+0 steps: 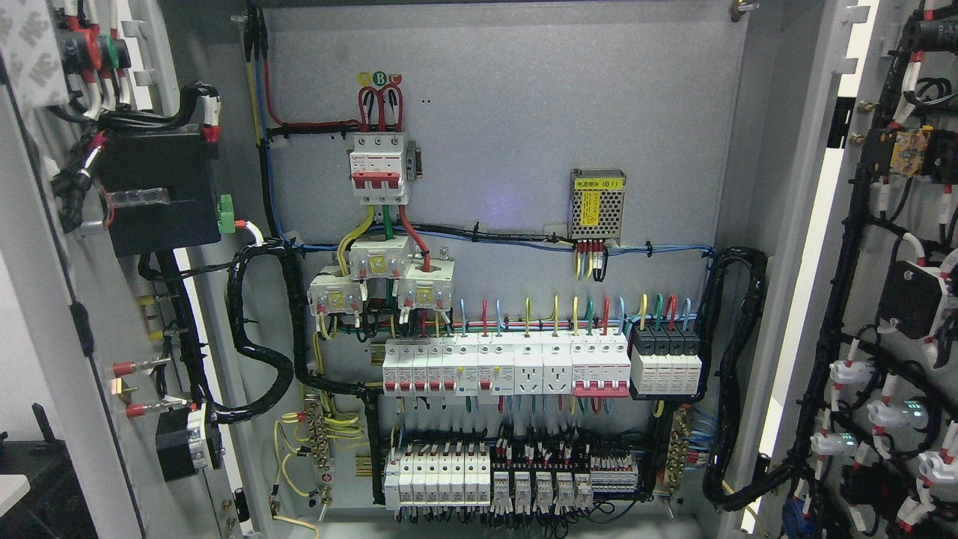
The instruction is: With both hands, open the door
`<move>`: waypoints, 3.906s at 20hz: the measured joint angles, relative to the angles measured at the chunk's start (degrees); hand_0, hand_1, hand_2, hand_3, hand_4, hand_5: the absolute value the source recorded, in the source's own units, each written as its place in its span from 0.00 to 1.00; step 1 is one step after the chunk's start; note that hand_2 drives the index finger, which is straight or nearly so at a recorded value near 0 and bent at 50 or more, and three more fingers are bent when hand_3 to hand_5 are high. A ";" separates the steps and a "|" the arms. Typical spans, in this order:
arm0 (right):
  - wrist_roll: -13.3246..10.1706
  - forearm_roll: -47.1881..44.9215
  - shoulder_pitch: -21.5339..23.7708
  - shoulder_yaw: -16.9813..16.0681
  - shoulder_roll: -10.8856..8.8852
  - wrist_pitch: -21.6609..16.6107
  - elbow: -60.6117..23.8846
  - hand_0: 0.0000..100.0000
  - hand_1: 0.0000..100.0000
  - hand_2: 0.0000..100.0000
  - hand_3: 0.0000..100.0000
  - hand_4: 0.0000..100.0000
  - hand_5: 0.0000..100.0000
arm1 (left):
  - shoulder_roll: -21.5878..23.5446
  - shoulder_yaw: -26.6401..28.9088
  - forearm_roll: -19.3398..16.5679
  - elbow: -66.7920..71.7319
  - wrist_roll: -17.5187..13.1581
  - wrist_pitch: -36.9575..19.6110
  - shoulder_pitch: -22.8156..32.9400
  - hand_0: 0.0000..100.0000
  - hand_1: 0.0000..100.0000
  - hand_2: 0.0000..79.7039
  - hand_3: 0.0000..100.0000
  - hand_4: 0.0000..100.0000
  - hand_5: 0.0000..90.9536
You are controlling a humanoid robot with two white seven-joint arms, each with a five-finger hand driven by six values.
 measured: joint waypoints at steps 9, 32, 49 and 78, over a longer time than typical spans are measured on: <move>0.13 0.74 -0.81 1.03 0.36 0.53 0.09 0.00 0.00 0.00 0.00 0.00 0.00 | 0.00 0.00 0.00 0.00 0.00 0.00 0.00 0.00 0.00 0.00 0.00 0.04 0.00; 0.29 2.80 -1.23 2.09 1.26 -0.04 0.54 0.00 0.00 0.00 0.00 0.00 0.00 | 0.00 0.00 0.00 0.00 0.00 0.00 0.00 0.00 0.00 0.00 0.00 0.04 0.00; -10.64 4.99 7.58 -3.04 0.78 -4.15 0.77 0.00 0.00 0.00 0.00 0.00 0.00 | 0.00 0.00 0.00 -0.01 0.00 0.00 0.00 0.00 0.00 0.00 0.00 0.04 0.00; -14.41 14.91 27.99 -17.32 -4.13 -24.67 0.57 0.00 0.00 0.00 0.00 0.00 0.00 | 4.34 -24.24 14.78 -58.75 -0.95 8.07 26.54 0.00 0.00 0.00 0.00 0.04 0.00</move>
